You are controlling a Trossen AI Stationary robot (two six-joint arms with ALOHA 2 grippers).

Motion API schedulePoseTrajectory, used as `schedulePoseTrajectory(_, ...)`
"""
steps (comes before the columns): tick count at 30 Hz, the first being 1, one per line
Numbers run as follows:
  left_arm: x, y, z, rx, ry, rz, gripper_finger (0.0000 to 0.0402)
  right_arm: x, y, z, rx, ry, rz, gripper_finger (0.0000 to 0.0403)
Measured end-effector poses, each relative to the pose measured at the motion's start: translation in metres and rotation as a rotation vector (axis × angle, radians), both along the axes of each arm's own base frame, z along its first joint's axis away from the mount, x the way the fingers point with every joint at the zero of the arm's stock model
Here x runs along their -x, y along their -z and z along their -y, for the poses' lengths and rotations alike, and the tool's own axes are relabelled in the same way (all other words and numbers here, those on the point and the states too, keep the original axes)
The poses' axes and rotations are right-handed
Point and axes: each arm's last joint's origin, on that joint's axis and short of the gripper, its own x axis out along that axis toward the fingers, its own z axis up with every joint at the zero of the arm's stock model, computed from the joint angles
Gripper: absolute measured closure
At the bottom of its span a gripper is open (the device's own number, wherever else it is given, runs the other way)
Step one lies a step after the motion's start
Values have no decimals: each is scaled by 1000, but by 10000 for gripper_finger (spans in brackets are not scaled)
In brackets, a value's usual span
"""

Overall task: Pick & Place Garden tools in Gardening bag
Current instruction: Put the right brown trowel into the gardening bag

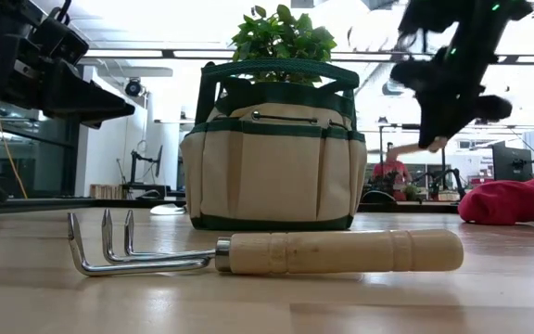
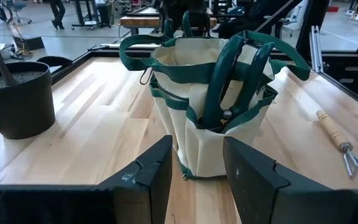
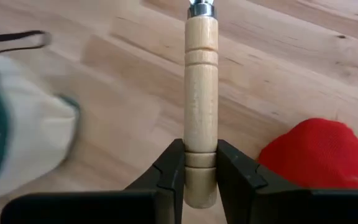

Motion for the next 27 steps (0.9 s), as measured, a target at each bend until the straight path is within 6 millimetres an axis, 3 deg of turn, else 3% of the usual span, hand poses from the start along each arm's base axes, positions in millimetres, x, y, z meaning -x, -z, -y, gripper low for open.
schedulePoseTrajectory(8,-1,-15,0,14,-1,44,263,8,-15,-22,40,-55,94,344)
schedulePoseTrajectory(27,-1,-17,0,12,-3,48,263,-1,-24,-42,123,-200,231,344)
